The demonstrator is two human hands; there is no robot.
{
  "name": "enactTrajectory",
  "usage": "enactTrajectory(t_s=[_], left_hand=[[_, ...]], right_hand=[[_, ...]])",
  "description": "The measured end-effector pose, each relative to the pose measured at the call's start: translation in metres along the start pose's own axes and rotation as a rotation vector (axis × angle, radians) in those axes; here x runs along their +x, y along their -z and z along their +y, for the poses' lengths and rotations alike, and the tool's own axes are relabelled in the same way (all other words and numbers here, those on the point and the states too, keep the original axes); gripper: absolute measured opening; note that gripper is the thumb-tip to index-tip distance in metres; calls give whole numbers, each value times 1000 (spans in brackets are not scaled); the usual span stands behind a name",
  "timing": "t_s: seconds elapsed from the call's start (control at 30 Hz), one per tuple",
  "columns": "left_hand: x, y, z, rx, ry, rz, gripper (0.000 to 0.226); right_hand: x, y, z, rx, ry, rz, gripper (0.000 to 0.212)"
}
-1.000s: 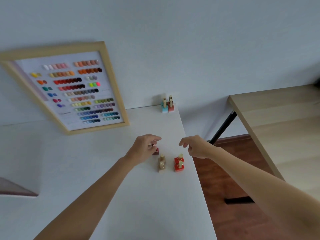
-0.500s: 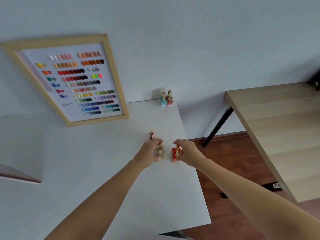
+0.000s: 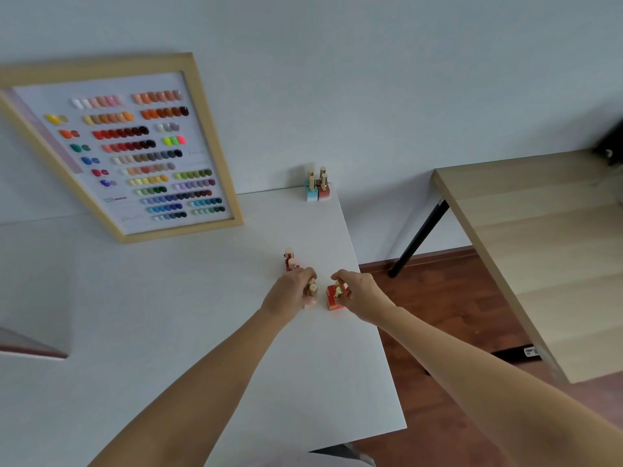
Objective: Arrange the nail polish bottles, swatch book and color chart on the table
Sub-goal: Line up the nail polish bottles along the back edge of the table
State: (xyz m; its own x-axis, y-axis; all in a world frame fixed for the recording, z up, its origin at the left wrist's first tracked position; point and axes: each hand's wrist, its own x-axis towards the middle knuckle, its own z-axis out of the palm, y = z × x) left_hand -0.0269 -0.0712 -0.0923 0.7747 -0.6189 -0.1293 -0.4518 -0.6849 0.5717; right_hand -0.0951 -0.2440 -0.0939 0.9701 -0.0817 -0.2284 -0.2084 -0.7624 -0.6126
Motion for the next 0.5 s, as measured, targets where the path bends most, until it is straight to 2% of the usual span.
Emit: enactTrajectory(t_s=[0.17,0.4,0.5], left_hand=[[3,2,3,42,-9,-3,35],[7,3,9,95,-27,-27,20],[10,4,14,117,-49,-44,21]], right_hand=[[0,2,-2,-17,28,-2,38],[1,7,-4,-71,63,-47,29],[3,11,-4,-80,46,-58,28]])
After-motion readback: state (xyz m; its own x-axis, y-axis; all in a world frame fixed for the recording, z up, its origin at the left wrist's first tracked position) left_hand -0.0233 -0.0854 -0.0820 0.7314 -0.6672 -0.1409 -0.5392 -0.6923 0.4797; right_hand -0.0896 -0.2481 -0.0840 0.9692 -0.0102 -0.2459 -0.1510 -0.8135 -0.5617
